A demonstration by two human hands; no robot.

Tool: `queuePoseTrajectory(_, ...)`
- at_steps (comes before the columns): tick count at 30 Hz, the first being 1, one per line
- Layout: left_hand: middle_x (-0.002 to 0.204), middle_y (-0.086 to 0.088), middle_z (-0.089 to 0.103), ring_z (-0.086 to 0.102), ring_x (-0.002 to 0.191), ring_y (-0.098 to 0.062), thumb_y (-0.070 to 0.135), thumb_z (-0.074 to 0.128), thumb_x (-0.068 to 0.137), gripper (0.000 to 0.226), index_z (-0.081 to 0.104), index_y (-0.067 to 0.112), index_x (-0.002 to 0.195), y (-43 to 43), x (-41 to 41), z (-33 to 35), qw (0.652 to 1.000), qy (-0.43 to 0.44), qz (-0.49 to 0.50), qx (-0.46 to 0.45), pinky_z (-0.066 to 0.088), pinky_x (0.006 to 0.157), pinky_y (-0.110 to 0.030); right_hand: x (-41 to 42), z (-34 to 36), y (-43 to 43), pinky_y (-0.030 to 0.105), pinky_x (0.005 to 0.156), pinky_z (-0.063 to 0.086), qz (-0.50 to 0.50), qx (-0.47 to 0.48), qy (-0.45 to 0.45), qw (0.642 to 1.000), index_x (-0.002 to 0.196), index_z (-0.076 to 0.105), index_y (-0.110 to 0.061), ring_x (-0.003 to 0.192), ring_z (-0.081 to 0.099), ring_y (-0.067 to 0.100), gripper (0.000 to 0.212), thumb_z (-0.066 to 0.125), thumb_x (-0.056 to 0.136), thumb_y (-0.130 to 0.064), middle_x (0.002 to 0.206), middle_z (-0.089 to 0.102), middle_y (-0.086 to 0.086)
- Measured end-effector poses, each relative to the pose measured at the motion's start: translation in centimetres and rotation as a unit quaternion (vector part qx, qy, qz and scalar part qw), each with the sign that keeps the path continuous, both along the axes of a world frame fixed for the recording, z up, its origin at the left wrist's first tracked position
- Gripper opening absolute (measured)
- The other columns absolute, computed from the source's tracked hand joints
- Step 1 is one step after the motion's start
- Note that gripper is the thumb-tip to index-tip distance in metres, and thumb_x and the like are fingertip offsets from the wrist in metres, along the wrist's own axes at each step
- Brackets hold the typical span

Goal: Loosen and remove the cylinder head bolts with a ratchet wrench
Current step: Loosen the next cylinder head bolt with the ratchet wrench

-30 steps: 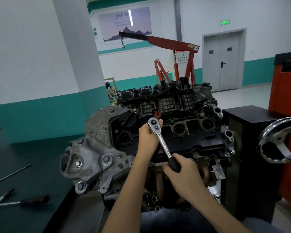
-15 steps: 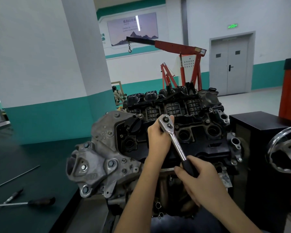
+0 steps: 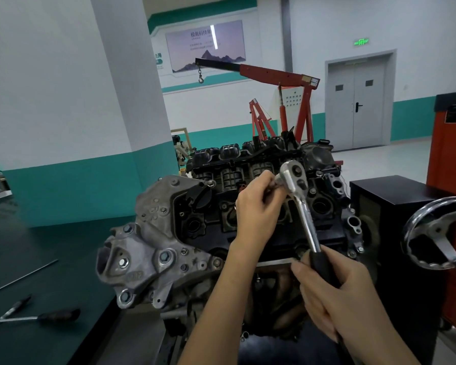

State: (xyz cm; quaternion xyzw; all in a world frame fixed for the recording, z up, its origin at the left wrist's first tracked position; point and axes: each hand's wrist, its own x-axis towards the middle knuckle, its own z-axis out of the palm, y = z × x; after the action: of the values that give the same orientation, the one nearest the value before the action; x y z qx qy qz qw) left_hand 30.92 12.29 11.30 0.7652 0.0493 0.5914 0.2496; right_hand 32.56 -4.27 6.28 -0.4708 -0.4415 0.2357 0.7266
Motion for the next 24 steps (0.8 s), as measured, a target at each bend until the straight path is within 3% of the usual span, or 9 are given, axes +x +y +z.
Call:
queuePoseTrajectory(5, 0.057, 0.012, 0.036, 0.034, 0.051, -0.008, 0.034, 0.047, 0.087, 0.026, 0.035, 0.019, 0.070, -0.6, -1.5, 1.2, 0.983, 0.074, 0.101, 0.136, 0.030, 0.049, -0.028, -1.0, -0.7, -0.7, 0.013, 0.038, 0.026, 0.075, 0.027, 0.119, 0.990, 0.064, 0.042, -0.007, 0.027, 0.022, 0.009, 0.032, 0.068, 0.071, -0.023, 0.038, 0.026, 0.004)
queuePoseTrajectory(10, 0.055, 0.003, 0.052, 0.053, 0.048, -0.019, 0.036, 0.044, 0.088, 0.032, 0.051, 0.011, 0.068, -0.3, -5.8, 1.9, 0.916, 0.133, 0.231, 0.301, 0.033, 0.041, -0.027, -4.0, -1.9, 0.2, 0.013, 0.034, 0.021, 0.133, 0.007, 0.252, 0.958, 0.065, 0.050, -0.008, 0.027, 0.021, 0.010, 0.018, 0.067, 0.068, -0.013, 0.039, 0.022, 0.003)
queuePoseTrajectory(13, 0.054, 0.002, 0.054, 0.055, 0.046, -0.020, 0.035, 0.044, 0.085, 0.030, 0.052, 0.012, 0.067, 0.7, -10.4, 1.8, 0.873, 0.185, 0.291, 0.344, 0.030, 0.038, -0.024, -7.2, -2.3, 1.6, 0.013, 0.030, 0.022, 0.173, -0.019, 0.305, 0.936, 0.067, 0.057, -0.008, 0.025, 0.022, 0.011, 0.005, 0.062, 0.069, -0.007, 0.039, 0.023, 0.004)
queuePoseTrajectory(16, 0.052, 0.002, 0.054, 0.055, 0.044, -0.019, 0.035, 0.045, 0.084, 0.030, 0.053, 0.013, 0.065, 2.0, -16.7, 0.6, 0.845, 0.231, 0.355, 0.327, 0.031, 0.036, -0.023, -11.1, -3.4, 3.8, 0.012, 0.028, 0.024, 0.238, -0.048, 0.332, 0.912, 0.078, 0.053, -0.004, 0.022, 0.023, 0.011, 0.002, 0.055, 0.077, -0.003, 0.036, 0.025, 0.003)
queuePoseTrajectory(22, 0.051, -0.001, 0.058, 0.059, 0.043, -0.024, 0.037, 0.051, 0.086, 0.033, 0.055, 0.012, 0.063, 4.6, -30.9, -3.5, 0.776, 0.326, 0.488, 0.230, 0.032, 0.035, -0.025, -20.0, -7.4, 9.7, 0.020, 0.034, 0.032, 0.388, -0.117, 0.327, 0.854, 0.080, 0.046, -0.002, 0.027, 0.032, 0.016, 0.030, 0.068, 0.063, -0.012, 0.044, 0.031, 0.011)
queuePoseTrajectory(24, 0.066, -0.006, 0.065, 0.064, 0.060, -0.030, 0.037, 0.053, 0.092, 0.030, 0.054, 0.013, 0.074, 5.4, -35.3, -5.0, 0.740, 0.399, 0.524, 0.133, 0.033, 0.047, -0.032, -23.0, -8.5, 11.6, 0.025, 0.036, 0.037, 0.406, -0.148, 0.303, 0.850, 0.072, 0.048, -0.001, 0.032, 0.040, 0.021, 0.030, 0.071, 0.061, -0.017, 0.047, 0.039, 0.016)
